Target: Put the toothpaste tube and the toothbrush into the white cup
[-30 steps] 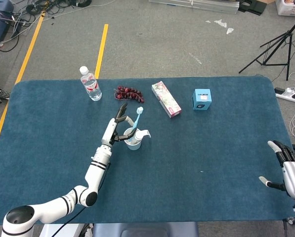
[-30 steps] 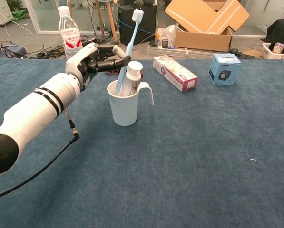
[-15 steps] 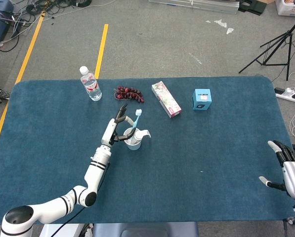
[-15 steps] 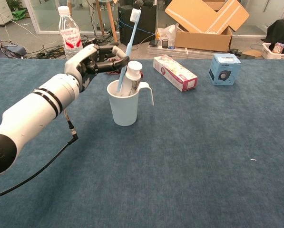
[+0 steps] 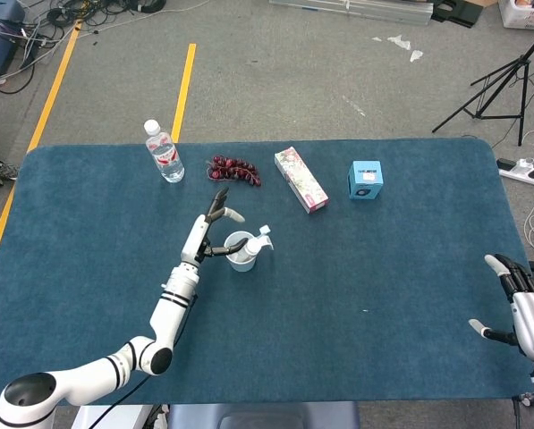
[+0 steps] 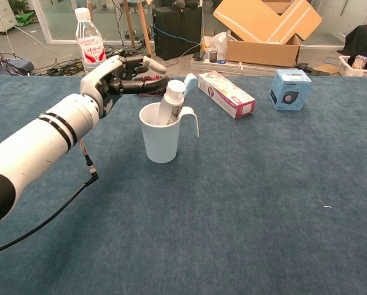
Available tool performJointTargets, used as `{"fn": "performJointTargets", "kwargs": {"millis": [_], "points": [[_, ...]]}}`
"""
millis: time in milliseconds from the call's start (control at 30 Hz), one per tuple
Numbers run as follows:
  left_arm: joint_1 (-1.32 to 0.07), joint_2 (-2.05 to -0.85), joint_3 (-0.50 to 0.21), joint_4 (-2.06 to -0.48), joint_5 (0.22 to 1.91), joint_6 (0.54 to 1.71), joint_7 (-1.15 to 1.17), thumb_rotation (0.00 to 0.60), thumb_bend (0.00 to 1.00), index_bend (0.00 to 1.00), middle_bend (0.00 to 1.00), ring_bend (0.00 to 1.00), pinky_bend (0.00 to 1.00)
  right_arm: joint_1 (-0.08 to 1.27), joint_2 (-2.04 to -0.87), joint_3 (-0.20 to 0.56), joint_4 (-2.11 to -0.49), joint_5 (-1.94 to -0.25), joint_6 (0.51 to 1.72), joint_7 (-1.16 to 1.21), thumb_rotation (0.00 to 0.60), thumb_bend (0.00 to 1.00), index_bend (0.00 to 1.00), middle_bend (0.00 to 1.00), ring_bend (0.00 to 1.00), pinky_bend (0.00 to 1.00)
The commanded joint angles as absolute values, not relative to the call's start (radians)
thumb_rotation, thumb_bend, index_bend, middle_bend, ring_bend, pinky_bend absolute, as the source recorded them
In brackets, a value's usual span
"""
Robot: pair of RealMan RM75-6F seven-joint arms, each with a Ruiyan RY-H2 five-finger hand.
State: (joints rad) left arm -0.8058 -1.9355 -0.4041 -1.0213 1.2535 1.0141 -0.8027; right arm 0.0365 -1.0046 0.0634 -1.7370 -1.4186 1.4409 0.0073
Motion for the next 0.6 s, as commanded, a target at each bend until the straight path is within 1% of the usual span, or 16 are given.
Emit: {"fn": "performJointTargets", "kwargs": {"millis": [33,200,467,533,600], "points": [[-0.795,-1.917,-0.403,-1.048,1.255,1.026,-0.790,0.600,0.19,0.44,0.00,0.00,0.00,0.037,-1.005,0.063,-1.737,-1.419,1.440,0.007,0.600,0.02,0.15,0.13,0.11,0.37],[-0.769,-1.866,-0.400,-1.120,1.258,1.048,-0.751,0.600,0.19,0.45,0.00,0.00,0.00,0.039,-1.008,0.061,-1.738,-1.421,1.437,-0.001,0.600,0.02,0.14,0.13,0.11,0.37],[-0.700,-1.730,-0.391,-1.315,1.245,1.082,-0.661,0.600,0.19,0.50,0.00,0.00,0.00,0.043,-1.015,0.060,-1.740,-1.416,1.429,-0.020,0.600,0.02,0.14,0.13,0.11,0.37],[-0.672,-1.677,-0.380,-1.383,1.232,1.087,-0.614,0.600,0.21,0.50,0.00,0.00,0.00,0.044,-1.016,0.060,-1.740,-1.415,1.428,-0.021,0.600,0.02,0.15,0.13,0.11,0.37],[-0.645,-1.616,-0.357,-1.444,1.225,1.092,-0.534,0.600,0.26,0.50,0.00,0.00,0.00,0.044,-1.017,0.061,-1.739,-1.412,1.428,-0.024,0.600,0.02,0.15,0.13,0.11,0.37]]}}
